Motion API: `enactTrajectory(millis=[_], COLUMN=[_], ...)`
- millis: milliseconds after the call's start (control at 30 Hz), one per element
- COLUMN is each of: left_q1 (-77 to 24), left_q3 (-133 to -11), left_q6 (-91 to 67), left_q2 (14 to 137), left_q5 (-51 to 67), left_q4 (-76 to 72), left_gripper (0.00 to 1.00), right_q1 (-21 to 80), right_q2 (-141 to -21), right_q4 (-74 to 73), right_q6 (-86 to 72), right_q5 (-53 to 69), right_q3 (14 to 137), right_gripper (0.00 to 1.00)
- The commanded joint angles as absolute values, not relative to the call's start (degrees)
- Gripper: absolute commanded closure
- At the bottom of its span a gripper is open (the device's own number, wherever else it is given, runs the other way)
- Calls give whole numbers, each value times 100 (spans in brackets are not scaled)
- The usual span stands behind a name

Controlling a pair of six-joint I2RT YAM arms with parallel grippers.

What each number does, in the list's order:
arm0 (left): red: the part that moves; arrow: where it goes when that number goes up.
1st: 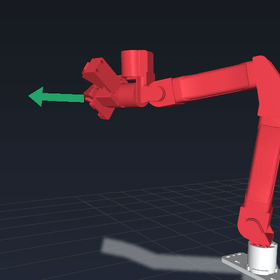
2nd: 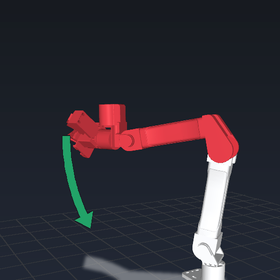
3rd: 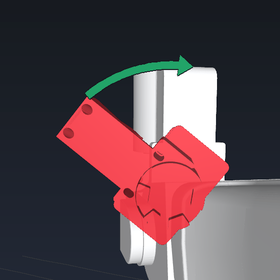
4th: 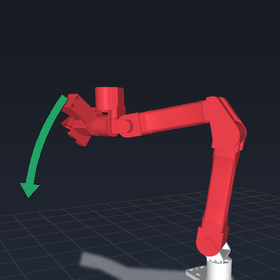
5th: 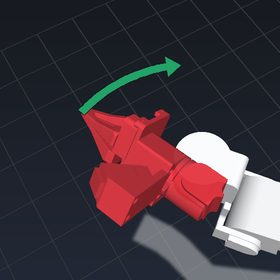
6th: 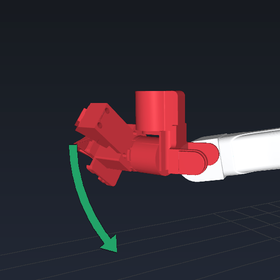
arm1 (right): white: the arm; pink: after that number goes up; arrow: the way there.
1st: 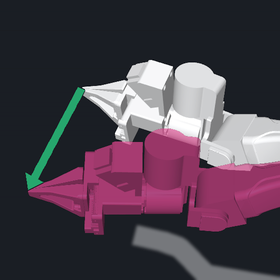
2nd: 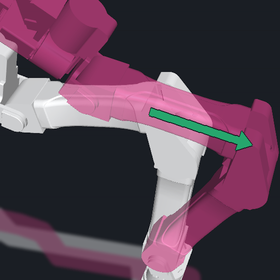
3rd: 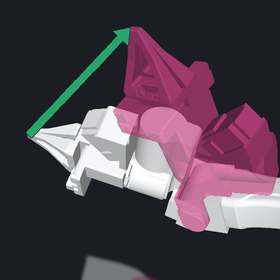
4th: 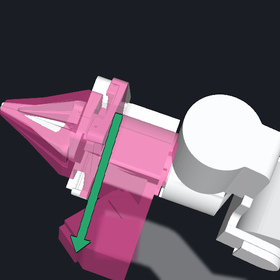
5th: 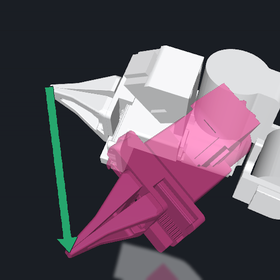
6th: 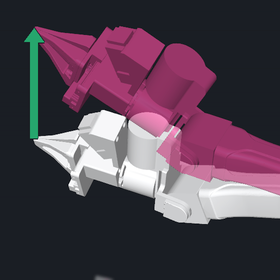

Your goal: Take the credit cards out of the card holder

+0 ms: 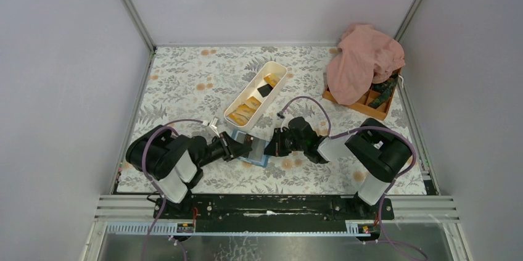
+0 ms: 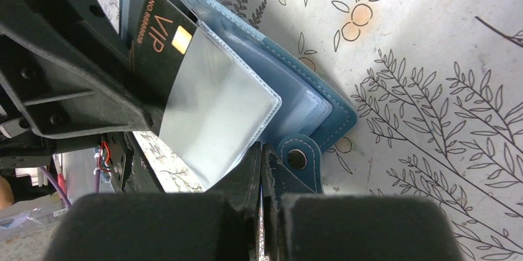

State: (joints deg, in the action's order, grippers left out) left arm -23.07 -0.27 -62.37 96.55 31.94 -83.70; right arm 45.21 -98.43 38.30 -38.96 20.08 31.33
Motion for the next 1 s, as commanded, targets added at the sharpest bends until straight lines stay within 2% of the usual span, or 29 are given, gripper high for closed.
enactTrajectory(millis=[0,100,300,500,667,800,967], left_q1=[-2237,-2226,-2224,-2206,-2189,-2182,-2183], left_q3=[587,584,563,4,-454,-469,-161], left_q6=[-6046,-5922,-5698,-4949,-4533,-4593,-5140], left_q2=[9370,9151,8309,6220,5059,4972,5085], left_q5=[3164,3063,2869,2428,2339,2630,3081], left_q4=[-8277,-7893,-6915,-3755,-2140,-2270,-3644], left_gripper=[83,100,100,100,100,100,100], right_q1=[4462,4459,4463,4442,4432,4432,4437], right_q2=[-10129,-10166,-10178,-10297,-10317,-10207,-9396], right_q4=[3267,3319,3324,3404,3474,3617,4432], right_q6=[-3700,-3715,-3725,-3751,-3771,-3782,-3754], right_q5=[1647,1677,1690,1767,1778,1883,2014], right_q3=[3000,3001,3005,3018,2993,2934,2447], right_gripper=[100,100,100,100,100,100,98])
